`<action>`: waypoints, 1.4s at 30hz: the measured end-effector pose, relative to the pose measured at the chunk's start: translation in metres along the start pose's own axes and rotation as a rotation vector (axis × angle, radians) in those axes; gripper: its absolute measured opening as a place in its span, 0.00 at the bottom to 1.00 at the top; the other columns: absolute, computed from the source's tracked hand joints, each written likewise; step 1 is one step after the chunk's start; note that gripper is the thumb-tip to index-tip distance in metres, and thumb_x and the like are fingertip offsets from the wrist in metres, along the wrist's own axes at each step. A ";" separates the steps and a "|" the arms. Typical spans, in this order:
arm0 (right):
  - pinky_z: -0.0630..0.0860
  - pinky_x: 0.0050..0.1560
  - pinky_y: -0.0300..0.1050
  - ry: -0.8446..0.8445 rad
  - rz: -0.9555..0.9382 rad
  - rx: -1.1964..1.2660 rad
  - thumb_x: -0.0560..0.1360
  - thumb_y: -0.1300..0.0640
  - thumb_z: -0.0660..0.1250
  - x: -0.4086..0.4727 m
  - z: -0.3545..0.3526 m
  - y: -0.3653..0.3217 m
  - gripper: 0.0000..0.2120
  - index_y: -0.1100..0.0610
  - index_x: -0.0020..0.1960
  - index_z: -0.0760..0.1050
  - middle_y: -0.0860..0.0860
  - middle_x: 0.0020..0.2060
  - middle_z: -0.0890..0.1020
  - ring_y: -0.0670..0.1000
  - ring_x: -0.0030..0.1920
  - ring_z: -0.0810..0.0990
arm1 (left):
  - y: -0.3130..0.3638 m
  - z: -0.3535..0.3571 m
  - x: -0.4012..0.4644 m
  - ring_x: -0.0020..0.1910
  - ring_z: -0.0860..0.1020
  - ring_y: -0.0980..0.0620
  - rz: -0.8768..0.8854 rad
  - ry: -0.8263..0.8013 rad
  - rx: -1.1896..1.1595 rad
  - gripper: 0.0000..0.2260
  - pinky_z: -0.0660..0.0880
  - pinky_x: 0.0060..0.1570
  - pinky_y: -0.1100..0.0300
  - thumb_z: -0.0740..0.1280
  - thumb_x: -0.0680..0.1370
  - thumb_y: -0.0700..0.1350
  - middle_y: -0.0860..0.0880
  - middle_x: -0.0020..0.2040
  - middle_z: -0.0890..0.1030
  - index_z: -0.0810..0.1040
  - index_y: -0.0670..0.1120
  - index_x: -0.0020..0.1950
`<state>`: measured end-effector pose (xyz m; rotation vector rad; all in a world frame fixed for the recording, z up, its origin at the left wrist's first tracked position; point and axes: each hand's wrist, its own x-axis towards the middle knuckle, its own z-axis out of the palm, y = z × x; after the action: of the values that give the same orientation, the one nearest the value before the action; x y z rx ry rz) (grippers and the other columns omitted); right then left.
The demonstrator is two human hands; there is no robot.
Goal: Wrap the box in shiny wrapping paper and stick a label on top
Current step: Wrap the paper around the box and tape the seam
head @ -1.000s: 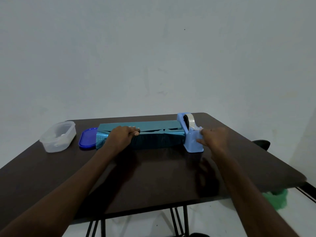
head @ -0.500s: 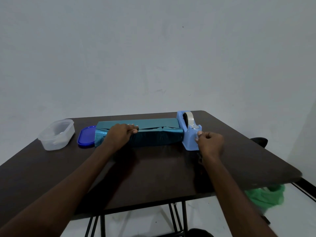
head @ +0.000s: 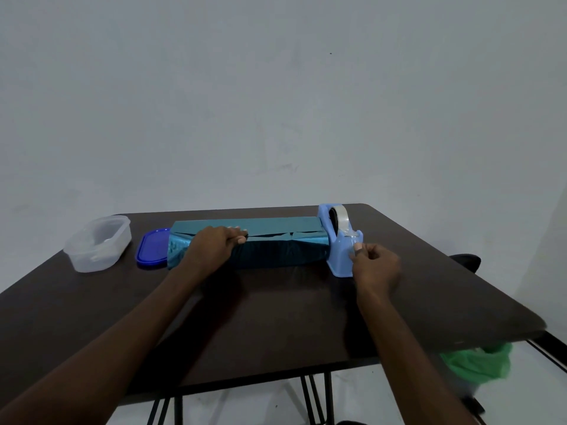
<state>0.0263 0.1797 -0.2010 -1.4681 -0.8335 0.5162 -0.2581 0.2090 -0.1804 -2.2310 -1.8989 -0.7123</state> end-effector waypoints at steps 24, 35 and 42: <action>0.72 0.29 0.39 -0.685 -0.022 0.032 0.75 0.59 0.72 -0.026 0.075 -0.075 0.08 0.61 0.38 0.79 0.58 0.40 0.86 0.48 0.29 0.73 | -0.003 0.006 0.001 0.60 0.79 0.46 0.009 0.014 -0.048 0.15 0.75 0.60 0.52 0.60 0.81 0.53 0.49 0.61 0.82 0.80 0.52 0.64; 0.61 0.15 0.30 -0.800 0.019 -0.447 0.74 0.67 0.72 -0.014 0.136 -0.099 0.09 0.67 0.37 0.75 0.49 0.14 0.74 0.42 0.12 0.65 | -0.006 0.011 0.001 0.60 0.79 0.43 0.005 0.064 -0.069 0.14 0.75 0.60 0.51 0.62 0.81 0.52 0.46 0.61 0.82 0.80 0.52 0.64; 0.68 0.24 0.37 -0.784 -0.197 -0.728 0.73 0.63 0.73 -0.008 0.151 -0.096 0.14 0.62 0.29 0.77 0.50 0.20 0.79 0.44 0.17 0.70 | -0.007 0.013 0.003 0.57 0.80 0.44 0.005 0.079 -0.055 0.14 0.76 0.57 0.50 0.62 0.81 0.51 0.46 0.59 0.83 0.81 0.52 0.63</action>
<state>-0.1097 0.2655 -0.1225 -1.8143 -1.9147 0.6885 -0.2608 0.2182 -0.1923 -2.2038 -1.8580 -0.8484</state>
